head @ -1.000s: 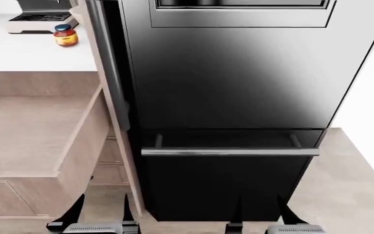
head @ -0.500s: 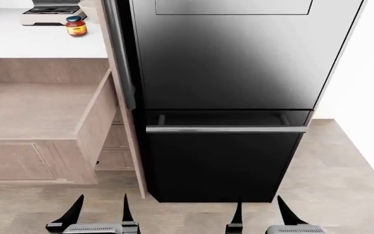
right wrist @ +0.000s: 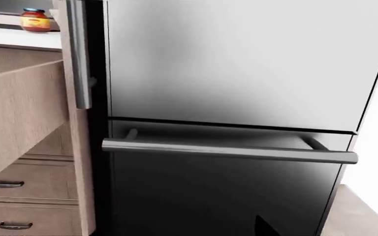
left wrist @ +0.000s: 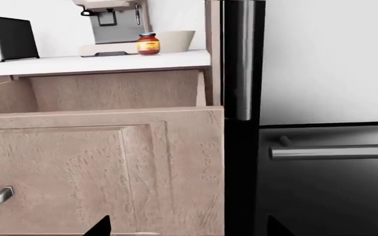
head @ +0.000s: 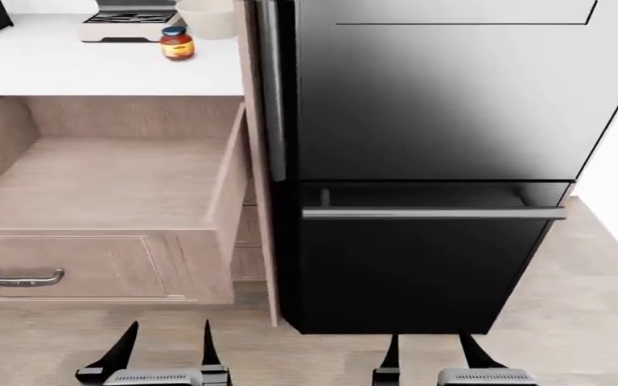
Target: Close the left drawer.
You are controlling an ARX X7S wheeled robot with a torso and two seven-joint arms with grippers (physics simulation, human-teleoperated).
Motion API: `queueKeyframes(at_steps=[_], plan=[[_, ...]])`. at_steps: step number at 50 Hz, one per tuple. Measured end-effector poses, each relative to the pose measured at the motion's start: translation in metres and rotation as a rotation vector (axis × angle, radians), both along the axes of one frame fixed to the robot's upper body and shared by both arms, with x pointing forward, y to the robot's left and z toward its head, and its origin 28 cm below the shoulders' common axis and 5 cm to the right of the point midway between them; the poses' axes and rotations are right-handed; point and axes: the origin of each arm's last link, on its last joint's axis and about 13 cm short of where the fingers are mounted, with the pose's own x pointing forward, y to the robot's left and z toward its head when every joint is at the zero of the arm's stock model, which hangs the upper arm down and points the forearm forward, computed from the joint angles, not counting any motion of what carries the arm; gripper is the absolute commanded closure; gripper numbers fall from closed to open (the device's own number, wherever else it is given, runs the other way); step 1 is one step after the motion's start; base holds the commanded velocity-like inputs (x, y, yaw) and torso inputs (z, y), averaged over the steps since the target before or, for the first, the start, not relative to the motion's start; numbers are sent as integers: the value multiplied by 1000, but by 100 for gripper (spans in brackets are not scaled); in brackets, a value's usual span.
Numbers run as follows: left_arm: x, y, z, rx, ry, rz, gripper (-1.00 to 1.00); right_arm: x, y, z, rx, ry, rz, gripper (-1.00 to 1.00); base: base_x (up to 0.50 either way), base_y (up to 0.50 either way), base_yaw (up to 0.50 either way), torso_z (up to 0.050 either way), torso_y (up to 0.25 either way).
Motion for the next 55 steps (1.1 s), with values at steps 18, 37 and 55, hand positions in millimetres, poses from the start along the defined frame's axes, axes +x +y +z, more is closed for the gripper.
queueKeyframes(at_steps=[18, 37, 55], plan=[[0, 0, 0, 0, 0, 1, -100, 0, 0, 0, 1, 4, -3, -100, 0, 500, 0, 0, 0], [1, 0, 0, -1, 1, 3, -100, 1, 0, 0, 1, 5, -2, -100, 0, 500, 0, 0, 0], [1, 0, 0, -1, 0, 6, -100, 0, 0, 0, -2, 2, 4, -100, 0, 500, 0, 0, 0]])
